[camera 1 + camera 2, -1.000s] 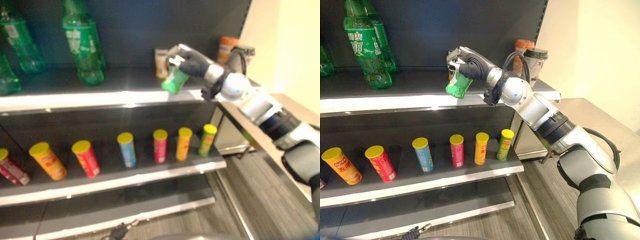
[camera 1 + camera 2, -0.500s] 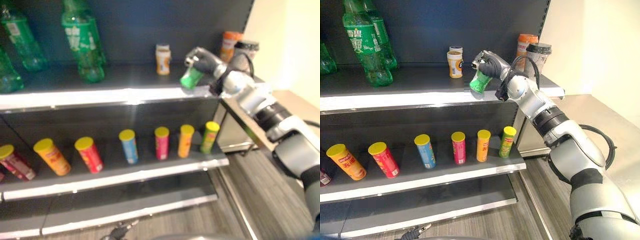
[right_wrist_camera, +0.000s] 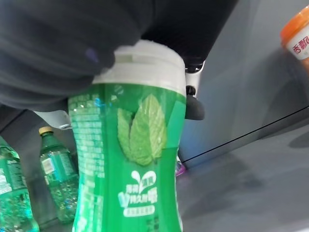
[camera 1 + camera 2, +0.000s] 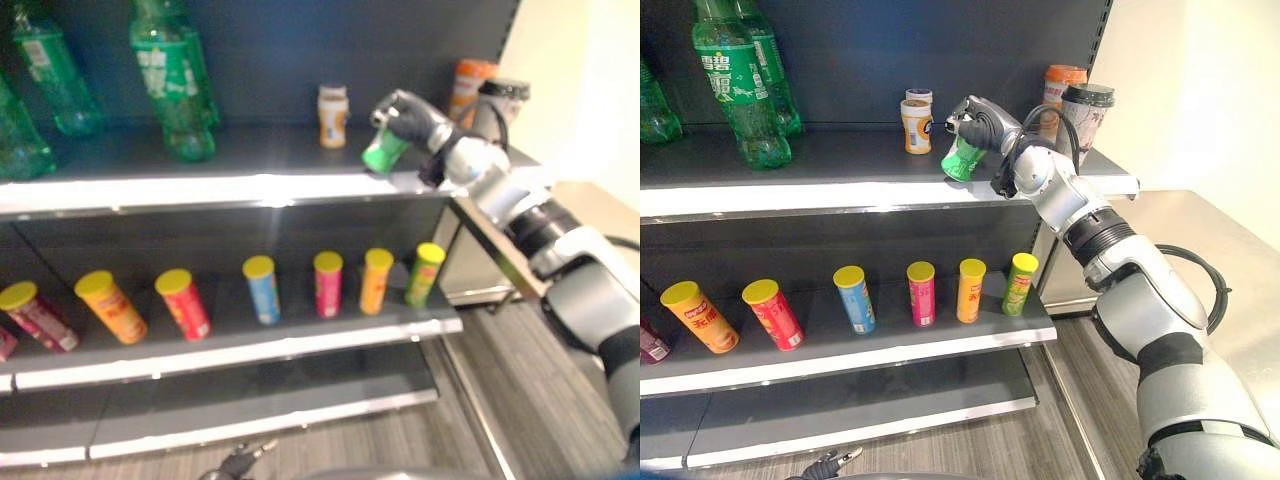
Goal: Put the goods on the table back onto the shelves and tidy them up.
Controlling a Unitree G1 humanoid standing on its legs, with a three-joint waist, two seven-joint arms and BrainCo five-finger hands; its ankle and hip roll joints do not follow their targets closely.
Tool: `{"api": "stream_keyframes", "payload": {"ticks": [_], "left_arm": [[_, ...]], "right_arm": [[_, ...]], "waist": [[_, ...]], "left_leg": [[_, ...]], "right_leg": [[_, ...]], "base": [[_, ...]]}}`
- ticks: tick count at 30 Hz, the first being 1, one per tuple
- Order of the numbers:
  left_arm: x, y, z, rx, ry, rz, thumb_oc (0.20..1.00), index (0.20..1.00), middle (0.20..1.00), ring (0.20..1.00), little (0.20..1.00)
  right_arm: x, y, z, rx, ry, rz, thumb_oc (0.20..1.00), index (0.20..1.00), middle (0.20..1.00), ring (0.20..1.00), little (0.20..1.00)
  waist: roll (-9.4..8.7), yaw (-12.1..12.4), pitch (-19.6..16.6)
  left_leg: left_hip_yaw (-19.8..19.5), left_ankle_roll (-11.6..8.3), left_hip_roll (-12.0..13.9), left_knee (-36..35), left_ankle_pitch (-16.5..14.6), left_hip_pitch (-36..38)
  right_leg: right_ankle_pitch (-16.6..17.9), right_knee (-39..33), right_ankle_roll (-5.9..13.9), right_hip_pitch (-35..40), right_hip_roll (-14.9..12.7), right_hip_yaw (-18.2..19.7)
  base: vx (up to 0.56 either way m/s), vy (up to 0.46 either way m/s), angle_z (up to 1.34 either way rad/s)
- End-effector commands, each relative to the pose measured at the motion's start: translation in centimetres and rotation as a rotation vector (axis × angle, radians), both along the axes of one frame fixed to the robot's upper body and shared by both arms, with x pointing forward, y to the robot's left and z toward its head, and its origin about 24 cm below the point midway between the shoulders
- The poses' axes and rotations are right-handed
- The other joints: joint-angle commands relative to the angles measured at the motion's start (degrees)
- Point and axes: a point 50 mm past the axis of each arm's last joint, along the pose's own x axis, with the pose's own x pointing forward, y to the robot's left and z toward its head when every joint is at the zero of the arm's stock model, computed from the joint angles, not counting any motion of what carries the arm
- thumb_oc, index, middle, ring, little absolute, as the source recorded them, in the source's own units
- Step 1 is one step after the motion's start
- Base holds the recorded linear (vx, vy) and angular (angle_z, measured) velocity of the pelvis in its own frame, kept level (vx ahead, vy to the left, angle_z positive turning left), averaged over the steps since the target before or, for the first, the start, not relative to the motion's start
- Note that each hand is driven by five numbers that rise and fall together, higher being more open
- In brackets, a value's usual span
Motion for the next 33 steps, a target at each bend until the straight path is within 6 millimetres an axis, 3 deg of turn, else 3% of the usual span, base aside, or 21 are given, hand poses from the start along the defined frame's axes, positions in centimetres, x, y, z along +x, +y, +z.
{"api": "stream_keyframes", "payload": {"ticks": [1, 33], "left_arm": [[1.90, 0.43, 0.31, 0.024, -0.025, -0.038, 1.000, 1.000, 1.000, 1.000, 1.000], [2.64, 0.59, 0.52, 0.035, -0.044, -0.048, 1.000, 1.000, 1.000, 1.000, 1.000]], "right_arm": [[0.32, 0.16, 5.03, -0.012, -0.133, -0.045, 0.200, 0.200, 0.200, 0.200, 0.200], [0.15, 0.84, 5.35, -0.167, -0.179, -0.044, 0.200, 0.200, 0.200, 0.200, 0.200]], "waist": [[-3.28, 2.19, 0.12], [-3.96, 3.45, 0.30]], "left_leg": [[-2.64, 0.35, -1.46, 0.39, -5.32, 2.18], [-3.59, 0.33, -1.74, 0.39, -5.46, 1.59]], "right_leg": [[-1.00, 0.44, -0.47, 1.43, -0.68, 0.07], [-1.19, 0.44, -0.29, 1.32, -0.86, -0.82]], "base": [[0.00, 0.000, 0.00], [0.00, 0.002, 0.01]]}}
